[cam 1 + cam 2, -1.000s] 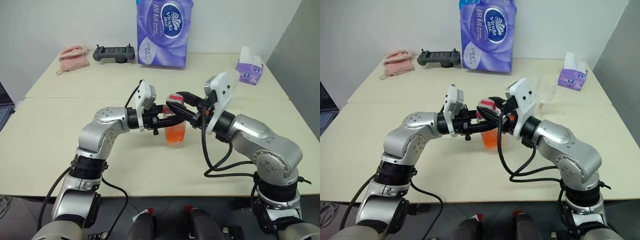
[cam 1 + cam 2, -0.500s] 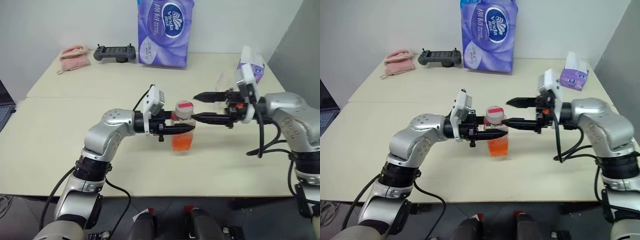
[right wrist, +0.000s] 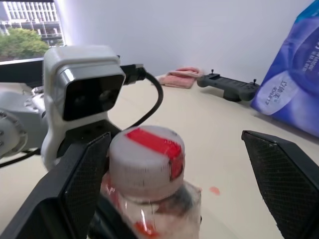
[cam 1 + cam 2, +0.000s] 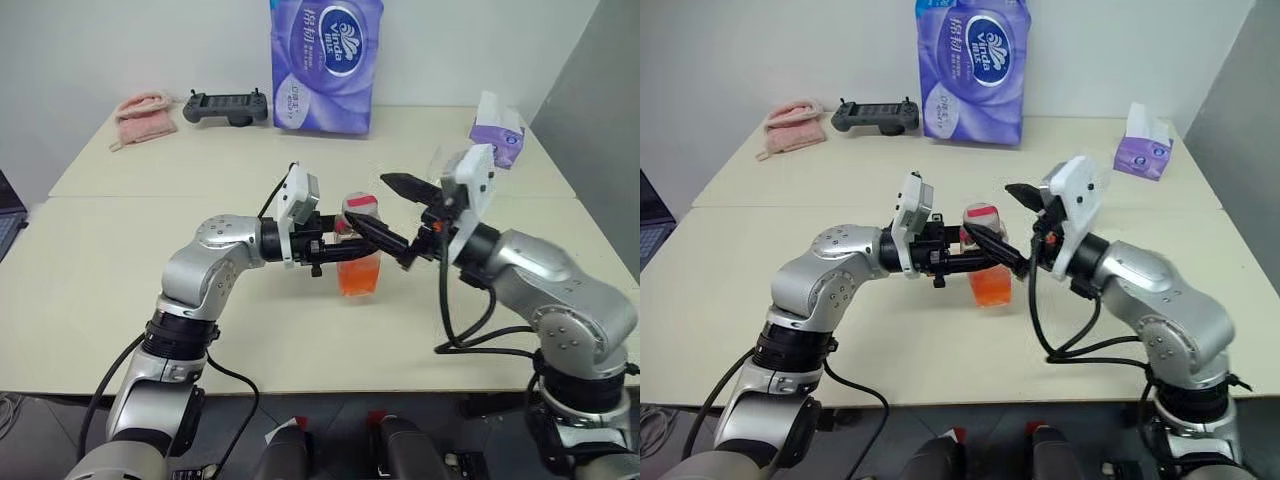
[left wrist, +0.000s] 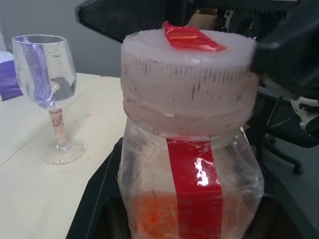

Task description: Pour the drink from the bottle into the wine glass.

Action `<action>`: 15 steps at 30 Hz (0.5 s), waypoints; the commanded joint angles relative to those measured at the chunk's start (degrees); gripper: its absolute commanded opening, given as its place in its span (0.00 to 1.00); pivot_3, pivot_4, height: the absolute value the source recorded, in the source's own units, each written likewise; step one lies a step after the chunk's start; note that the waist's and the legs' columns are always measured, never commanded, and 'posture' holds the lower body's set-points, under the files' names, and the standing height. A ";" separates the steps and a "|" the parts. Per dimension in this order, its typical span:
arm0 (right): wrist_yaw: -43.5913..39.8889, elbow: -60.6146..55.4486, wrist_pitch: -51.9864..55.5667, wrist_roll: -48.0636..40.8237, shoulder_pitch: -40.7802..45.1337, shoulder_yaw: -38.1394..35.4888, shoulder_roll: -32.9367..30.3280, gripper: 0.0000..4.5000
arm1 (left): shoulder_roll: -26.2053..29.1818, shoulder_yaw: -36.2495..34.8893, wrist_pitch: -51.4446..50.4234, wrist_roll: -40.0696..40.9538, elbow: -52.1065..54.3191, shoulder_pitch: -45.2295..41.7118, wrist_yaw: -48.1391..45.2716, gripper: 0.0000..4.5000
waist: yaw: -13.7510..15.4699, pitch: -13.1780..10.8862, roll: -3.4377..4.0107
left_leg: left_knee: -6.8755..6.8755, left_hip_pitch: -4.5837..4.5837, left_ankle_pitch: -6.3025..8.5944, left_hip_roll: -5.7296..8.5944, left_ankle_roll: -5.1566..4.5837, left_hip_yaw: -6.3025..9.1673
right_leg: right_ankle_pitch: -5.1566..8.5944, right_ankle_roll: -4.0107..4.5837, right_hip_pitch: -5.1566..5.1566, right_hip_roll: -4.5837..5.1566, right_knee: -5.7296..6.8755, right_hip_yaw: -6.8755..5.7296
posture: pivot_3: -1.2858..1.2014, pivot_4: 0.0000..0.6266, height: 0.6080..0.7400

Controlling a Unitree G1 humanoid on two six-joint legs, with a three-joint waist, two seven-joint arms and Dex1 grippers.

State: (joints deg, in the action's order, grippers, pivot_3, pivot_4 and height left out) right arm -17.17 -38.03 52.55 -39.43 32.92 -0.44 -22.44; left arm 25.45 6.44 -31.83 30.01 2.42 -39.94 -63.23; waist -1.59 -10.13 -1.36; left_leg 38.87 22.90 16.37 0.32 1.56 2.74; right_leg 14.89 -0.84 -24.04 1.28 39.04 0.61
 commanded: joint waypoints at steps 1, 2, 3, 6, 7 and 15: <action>2.88 -2.93 0.85 -0.23 0.92 -0.07 1.05 1.00 | 0.23 -0.78 1.73 0.08 0.58 -1.94 -0.71 0.41 | 0.16 0.00 0.00 | 0.00 0.00 0.02 0.01 -0.03 0.00 | 0.00 0.00 0.01 0.00 -0.01 -0.01 | 0.52 0.24 1.00; 3.18 -3.06 1.11 -0.47 0.69 0.07 1.30 1.00 | 0.25 -0.63 1.85 -0.06 0.39 -2.01 -0.80 0.41 | 0.16 0.00 0.00 | 0.00 -0.01 0.08 0.01 -0.13 0.01 | 0.00 0.00 0.02 0.01 -0.01 -0.02 | 0.52 0.24 1.00; 3.28 -3.37 1.19 -0.59 0.26 0.32 1.34 1.00 | 0.20 -0.53 1.93 -0.15 0.26 -2.08 -0.81 0.41 | 0.14 0.00 0.00 | 0.00 -0.01 0.10 0.02 -0.18 0.00 | 0.00 0.00 0.02 0.01 -0.01 -0.01 | 0.52 0.24 1.00; 3.12 -3.83 1.77 -1.72 -0.20 0.32 1.49 1.00 | 0.13 -0.45 2.01 -0.26 -0.01 -2.33 -1.00 0.41 | 0.05 0.00 0.00 | 0.00 -0.01 0.11 0.01 -0.20 0.00 | 0.00 0.00 0.01 -0.01 0.00 -0.01 | 0.52 0.24 1.00; 2.94 -3.86 2.11 -2.36 -0.20 0.26 1.58 1.00 | 0.12 -0.44 2.05 -0.35 -0.09 -2.39 -1.11 0.41 | 0.01 0.00 0.00 | 0.00 -0.01 0.11 0.01 -0.20 0.00 | 0.00 0.00 0.01 -0.01 0.00 -0.01 | 0.52 0.24 1.00; 2.80 -2.86 2.20 -3.47 0.67 0.37 1.37 0.70 | 0.05 -0.50 1.93 -0.62 0.36 -2.18 -1.15 0.41 | -0.04 0.00 0.00 | 0.00 -0.01 0.12 0.00 -0.21 0.00 | 0.00 0.00 0.01 -0.02 0.01 -0.02 | 0.52 0.24 1.00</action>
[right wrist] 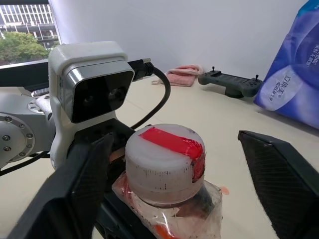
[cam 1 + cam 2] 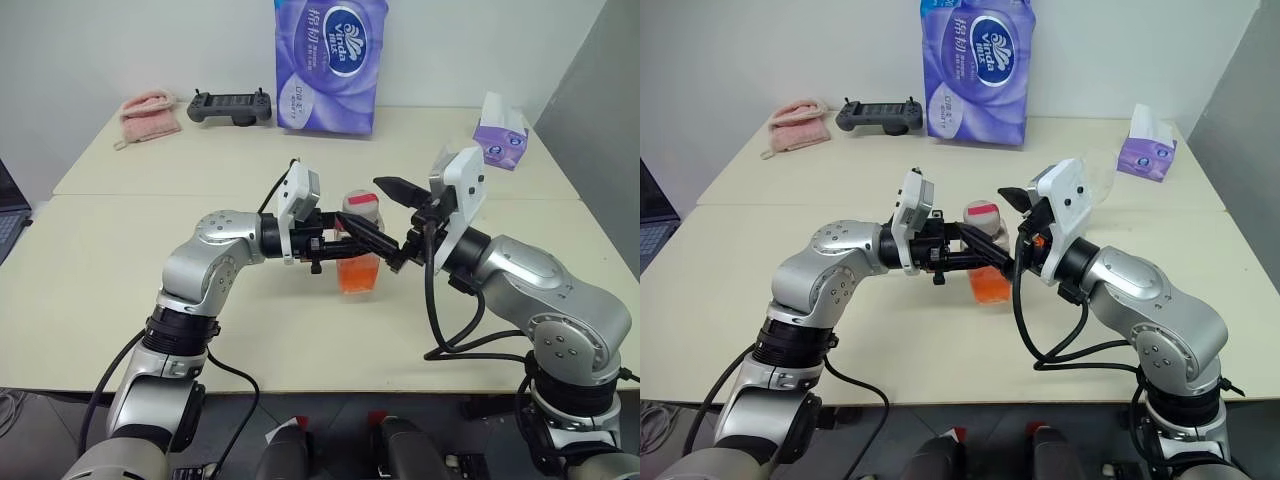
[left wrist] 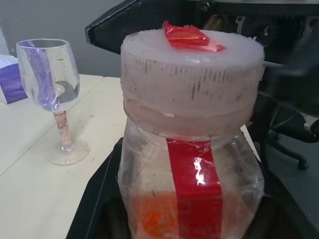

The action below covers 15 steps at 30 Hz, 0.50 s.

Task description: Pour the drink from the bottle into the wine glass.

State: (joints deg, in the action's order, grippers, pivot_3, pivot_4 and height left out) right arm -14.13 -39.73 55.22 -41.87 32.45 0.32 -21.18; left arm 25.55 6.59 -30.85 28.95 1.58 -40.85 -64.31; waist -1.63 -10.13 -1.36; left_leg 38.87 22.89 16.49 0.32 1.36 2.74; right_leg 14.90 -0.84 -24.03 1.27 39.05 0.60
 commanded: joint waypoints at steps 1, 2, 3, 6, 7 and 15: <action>-0.20 -1.03 -0.45 -1.21 1.16 -0.51 0.29 0.62 | -0.01 -0.66 0.94 0.44 1.30 -1.19 -0.05 0.41 | -0.01 0.00 0.00 | 0.00 0.00 0.00 0.00 0.00 0.00 | 0.00 0.00 0.00 0.00 0.00 0.00 | 0.52 0.24 1.00; -0.23 -0.95 -0.47 -1.31 1.23 -0.52 0.34 0.55 | 0.04 -0.73 0.89 0.46 1.42 -1.10 -0.01 0.41 | -0.01 0.00 0.00 | 0.00 0.00 0.00 0.00 0.00 0.00 | 0.00 0.00 0.00 0.00 0.00 0.00 | 0.52 0.24 1.00; -0.26 -0.88 -0.46 -1.43 1.28 -0.54 0.39 0.48 | 0.08 -0.79 0.84 0.49 1.56 -0.99 0.04 0.41 | -0.01 0.00 0.00 | 0.00 0.00 0.00 0.00 0.00 0.00 | 0.00 0.00 0.00 0.00 0.00 0.00 | 0.52 0.24 1.00; -0.60 -0.75 -0.42 -1.74 1.41 -0.40 0.19 0.40 | 0.23 -0.93 0.75 0.56 1.92 -0.70 0.12 0.41 | -0.01 0.00 0.00 | 0.00 0.00 0.00 0.00 0.00 0.00 | 0.00 0.00 0.00 0.00 0.00 0.00 | 0.52 0.24 1.00; -0.73 -0.67 -0.41 -1.88 1.43 -0.41 0.10 0.40 | 0.24 -0.94 0.73 0.57 1.97 -0.67 0.16 0.41 | -0.01 0.00 0.00 | 0.00 0.00 0.00 0.00 0.00 0.00 | 0.00 0.00 0.00 0.00 0.00 0.00 | 0.52 0.24 1.00; -23.47 9.32 -7.53 -2.66 4.77 1.09 -8.84 0.40 | -0.37 -0.41 0.54 1.81 2.14 -1.46 -1.44 0.41 | 0.04 0.00 0.00 | 0.01 -0.01 0.01 0.02 -0.01 0.00 | 0.00 0.00 0.02 0.00 -0.02 -0.03 | 0.52 0.24 1.00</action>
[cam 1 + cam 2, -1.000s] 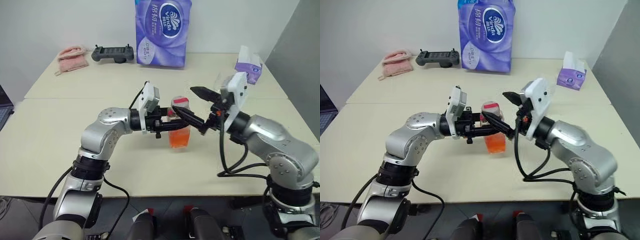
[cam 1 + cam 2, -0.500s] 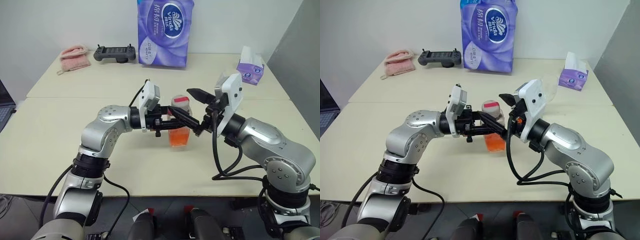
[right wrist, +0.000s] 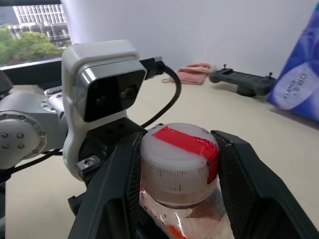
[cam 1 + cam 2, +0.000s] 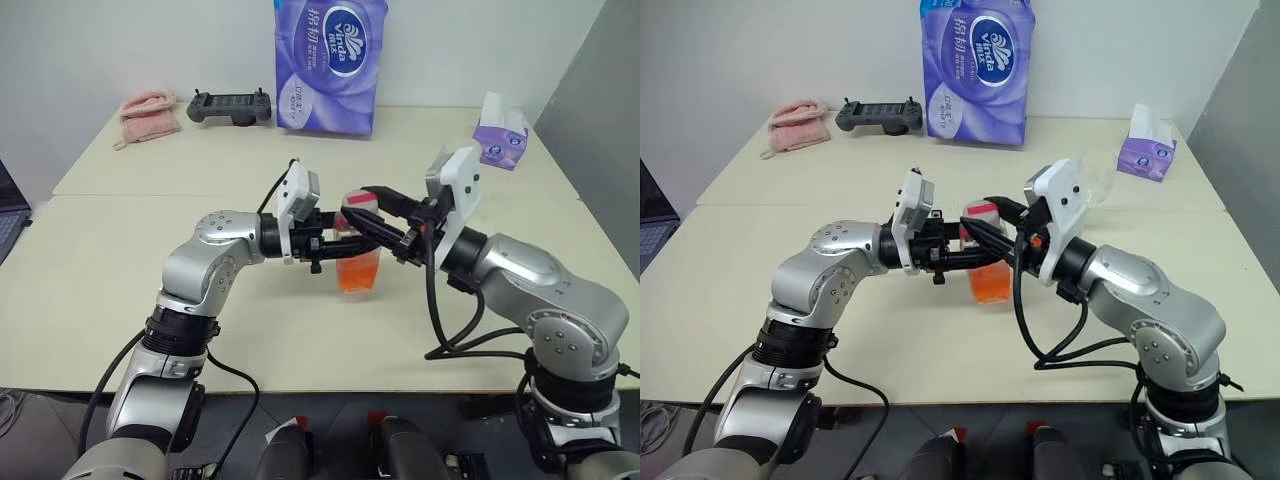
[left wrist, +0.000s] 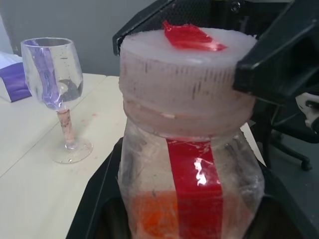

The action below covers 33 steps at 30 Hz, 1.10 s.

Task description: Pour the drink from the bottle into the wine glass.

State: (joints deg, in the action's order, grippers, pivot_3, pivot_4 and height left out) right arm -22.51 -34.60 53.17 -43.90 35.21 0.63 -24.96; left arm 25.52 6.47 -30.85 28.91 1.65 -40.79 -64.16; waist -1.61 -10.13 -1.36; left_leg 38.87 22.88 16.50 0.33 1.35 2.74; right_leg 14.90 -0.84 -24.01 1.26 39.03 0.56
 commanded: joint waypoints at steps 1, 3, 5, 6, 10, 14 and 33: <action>-20.99 7.73 -8.00 0.82 2.60 2.09 -7.55 0.40 | -0.38 -0.10 0.57 1.90 1.97 -1.67 -2.08 0.41 | 0.07 0.00 0.00 | 0.00 0.00 0.00 0.01 0.00 0.00 | 0.00 0.00 0.01 0.00 -0.01 -0.01 | 0.52 0.24 1.00; -28.33 13.99 -12.73 4.13 4.03 4.69 -10.34 0.40 | -0.48 0.24 0.74 1.75 1.87 -1.84 -2.68 0.41 | -0.01 0.00 -0.01 | 0.01 -0.01 0.01 0.02 -0.02 -0.01 | 0.00 0.00 0.05 0.00 -0.05 -0.04 | 0.52 0.24 1.00; -31.71 19.31 -15.45 5.66 6.39 5.45 -10.77 0.40 | -0.66 0.29 0.72 1.68 2.00 -1.91 -2.50 0.41 | -0.07 0.00 -0.01 | 0.00 -0.08 0.02 -0.01 -0.04 -0.01 | 0.00 0.00 0.09 -0.03 -0.04 -0.03 | 0.52 0.24 1.00; -32.82 21.37 -15.94 5.71 7.50 5.25 -10.75 0.40 | -0.69 0.26 0.63 1.72 2.16 -1.90 -2.34 0.41 | -0.18 -0.01 0.00 | 0.00 -0.07 0.02 -0.04 -0.04 0.00 | 0.00 0.00 0.09 -0.06 -0.03 -0.04 | 0.52 0.24 1.00; -34.88 22.27 -16.39 6.15 6.82 2.71 -13.86 0.71 | -0.40 -0.03 0.28 1.96 3.57 -0.87 -1.58 0.41 | -0.06 -0.01 0.00 | -0.01 -0.01 0.02 -0.07 -0.03 -0.01 | 0.00 0.01 0.00 -0.05 -0.01 0.00 | 0.52 0.24 1.00; -30.75 14.24 -11.27 1.63 0.89 -2.28 -16.11 0.99 | 0.13 -0.63 0.09 2.04 4.11 -0.07 -0.97 0.41 | 0.27 -0.01 -0.01 | 0.02 0.06 0.01 -0.02 -0.03 0.01 | 0.00 0.00 0.00 0.05 -0.03 -0.02 | 0.52 0.24 1.00; 3.71 -0.10 -5.30 8.92 0.00 1.38 2.34 0.99 | -0.62 -0.24 0.73 1.06 1.78 -1.50 -0.98 0.41 | 0.03 0.00 0.00 | 0.02 0.00 -0.01 -0.01 0.01 -0.01 | 0.00 0.00 -0.01 0.01 0.03 0.04 | 0.52 0.24 1.00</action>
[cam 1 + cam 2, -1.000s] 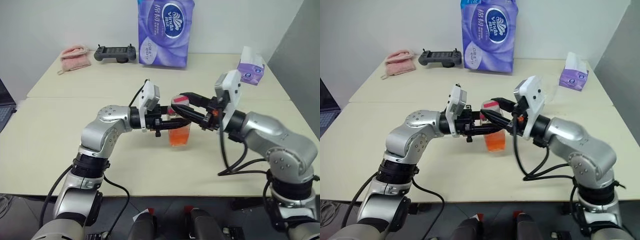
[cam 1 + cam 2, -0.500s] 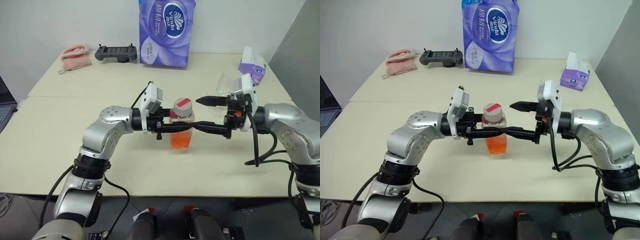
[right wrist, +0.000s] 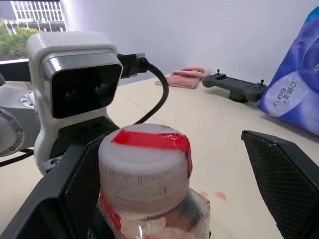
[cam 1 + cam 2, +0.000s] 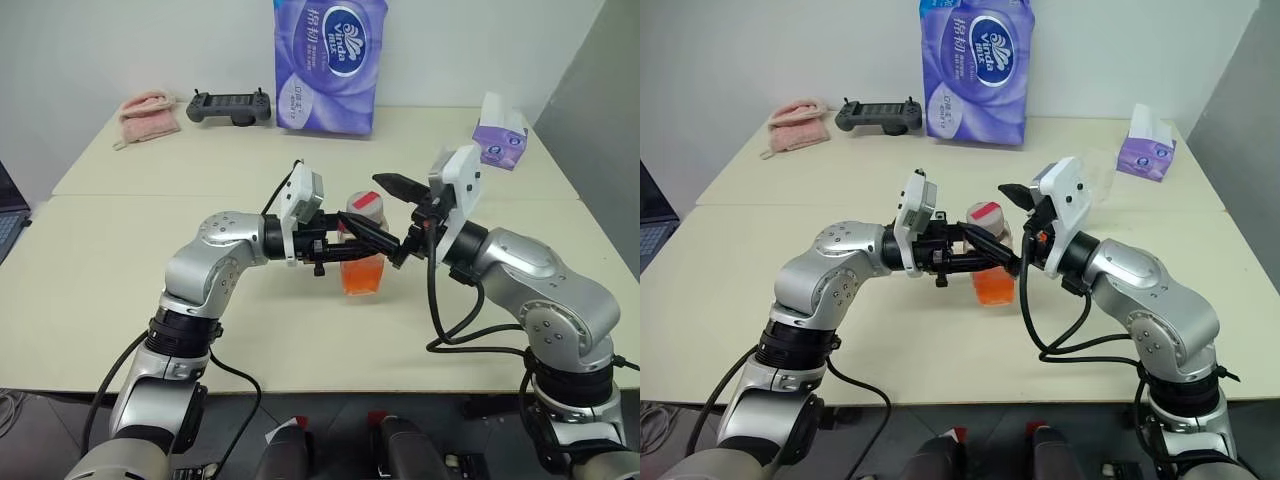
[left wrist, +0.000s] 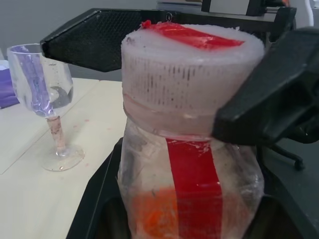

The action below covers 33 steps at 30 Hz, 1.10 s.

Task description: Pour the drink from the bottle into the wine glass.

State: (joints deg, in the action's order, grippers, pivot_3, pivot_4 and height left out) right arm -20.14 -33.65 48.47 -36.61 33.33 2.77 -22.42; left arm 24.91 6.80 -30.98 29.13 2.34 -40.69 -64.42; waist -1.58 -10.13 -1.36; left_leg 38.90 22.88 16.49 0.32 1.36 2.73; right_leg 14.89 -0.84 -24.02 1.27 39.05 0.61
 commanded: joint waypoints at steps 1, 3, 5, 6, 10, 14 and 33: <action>1.33 -0.76 -0.62 1.53 2.00 -0.93 -0.21 0.99 | 0.02 -0.52 0.92 0.75 1.00 -1.65 -0.75 0.41 | -0.01 0.00 0.00 | 0.00 0.00 0.00 0.00 0.00 -0.01 | 0.00 0.00 0.00 0.00 0.00 0.01 | 0.52 0.24 1.00; 0.86 -0.32 -0.42 1.18 1.96 -1.59 -0.80 0.99 | 0.10 -0.42 1.04 0.56 0.88 -1.69 -0.79 0.41 | -0.01 0.00 0.00 | 0.00 -0.01 0.00 0.00 -0.01 -0.01 | 0.00 0.00 0.00 0.00 0.00 0.00 | 0.52 0.24 1.00; 0.09 -0.32 -0.11 0.76 1.62 -2.34 -1.84 0.99 | 0.24 -0.45 1.05 0.53 0.92 -1.53 -0.84 0.41 | -0.02 0.00 0.00 | 0.00 -0.01 0.01 0.00 -0.01 -0.01 | 0.00 0.00 0.00 0.00 0.01 0.00 | 0.52 0.24 1.00; -0.08 -0.35 -0.01 0.60 1.51 -2.57 -2.18 0.99 | 0.29 -0.47 1.05 0.54 0.96 -1.45 -0.86 0.41 | -0.02 0.00 0.00 | 0.00 0.00 0.01 0.00 -0.01 -0.01 | 0.00 0.00 0.00 0.00 0.00 0.00 | 0.52 0.24 1.00; -0.83 -0.75 1.63 -1.67 0.48 -5.66 -4.80 0.99 | 0.51 -0.54 0.89 0.61 1.29 -1.10 -0.68 0.41 | -0.03 0.00 0.00 | 0.00 0.00 0.01 0.00 -0.02 -0.01 | 0.00 0.00 0.00 -0.01 0.01 0.00 | 0.52 0.24 1.00; -2.04 -0.72 2.07 -3.00 -0.99 -7.17 -7.54 0.99 | 0.42 -0.53 1.02 0.53 0.98 -1.23 -0.58 0.41 | -0.02 0.00 0.00 | 0.00 0.00 0.01 0.00 -0.03 -0.01 | 0.00 0.00 0.01 0.00 0.00 0.00 | 0.52 0.24 1.00; -4.69 -1.86 2.71 -9.80 -6.07 -12.87 -13.45 0.99 | 0.41 -0.66 1.42 0.28 0.47 -1.25 -0.68 0.41 | 0.05 0.00 0.00 | 0.00 0.00 0.02 0.01 -0.03 -0.02 | 0.00 0.00 0.04 0.00 -0.01 -0.01 | 0.52 0.24 1.00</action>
State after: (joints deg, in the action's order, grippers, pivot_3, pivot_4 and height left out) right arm -23.90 -34.27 52.15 -46.19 27.09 -8.46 -35.47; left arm 25.30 7.20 -30.80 28.50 1.31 -40.99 -64.63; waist -1.53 -10.13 -1.36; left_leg 38.90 22.87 16.51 0.32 1.33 2.70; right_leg 14.90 -0.84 -23.99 1.26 39.05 0.61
